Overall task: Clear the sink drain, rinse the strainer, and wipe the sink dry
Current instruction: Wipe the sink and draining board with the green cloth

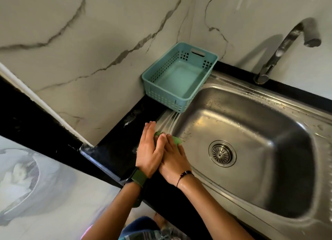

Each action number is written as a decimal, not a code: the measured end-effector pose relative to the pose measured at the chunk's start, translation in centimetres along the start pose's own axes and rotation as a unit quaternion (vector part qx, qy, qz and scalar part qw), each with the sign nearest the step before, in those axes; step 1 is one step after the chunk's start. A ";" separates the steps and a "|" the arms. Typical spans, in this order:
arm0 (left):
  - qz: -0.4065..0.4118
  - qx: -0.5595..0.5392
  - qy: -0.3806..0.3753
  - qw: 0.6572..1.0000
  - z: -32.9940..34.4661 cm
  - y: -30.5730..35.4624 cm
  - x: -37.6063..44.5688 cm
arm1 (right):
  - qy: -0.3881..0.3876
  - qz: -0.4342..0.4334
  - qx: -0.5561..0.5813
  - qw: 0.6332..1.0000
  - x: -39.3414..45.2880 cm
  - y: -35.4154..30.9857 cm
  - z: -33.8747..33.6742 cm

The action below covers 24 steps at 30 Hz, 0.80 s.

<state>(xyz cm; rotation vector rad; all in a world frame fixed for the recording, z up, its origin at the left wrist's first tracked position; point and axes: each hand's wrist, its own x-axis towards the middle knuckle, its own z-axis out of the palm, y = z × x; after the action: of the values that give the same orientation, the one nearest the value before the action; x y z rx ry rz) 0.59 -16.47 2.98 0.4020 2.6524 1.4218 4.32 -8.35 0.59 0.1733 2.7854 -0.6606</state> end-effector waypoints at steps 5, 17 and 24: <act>-0.011 -0.031 -0.002 0.999 -0.2 -0.3 -0.2 | 0.050 0.049 0.057 0.996 3.3 0.2 -1.0; -0.070 0.010 -0.066 0.995 -1.2 0.9 0.6 | -0.008 0.002 -0.019 1.000 1.5 0.1 -1.0; -0.077 0.032 -0.105 0.991 -1.1 1.3 0.6 | -0.023 0.014 0.040 0.999 -0.7 1.1 -0.8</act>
<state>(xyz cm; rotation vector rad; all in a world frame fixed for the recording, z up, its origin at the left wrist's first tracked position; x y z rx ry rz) 0.04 -16.47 4.65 0.3246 2.5045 1.1841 5.00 -7.01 1.00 0.2106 2.7089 -0.7595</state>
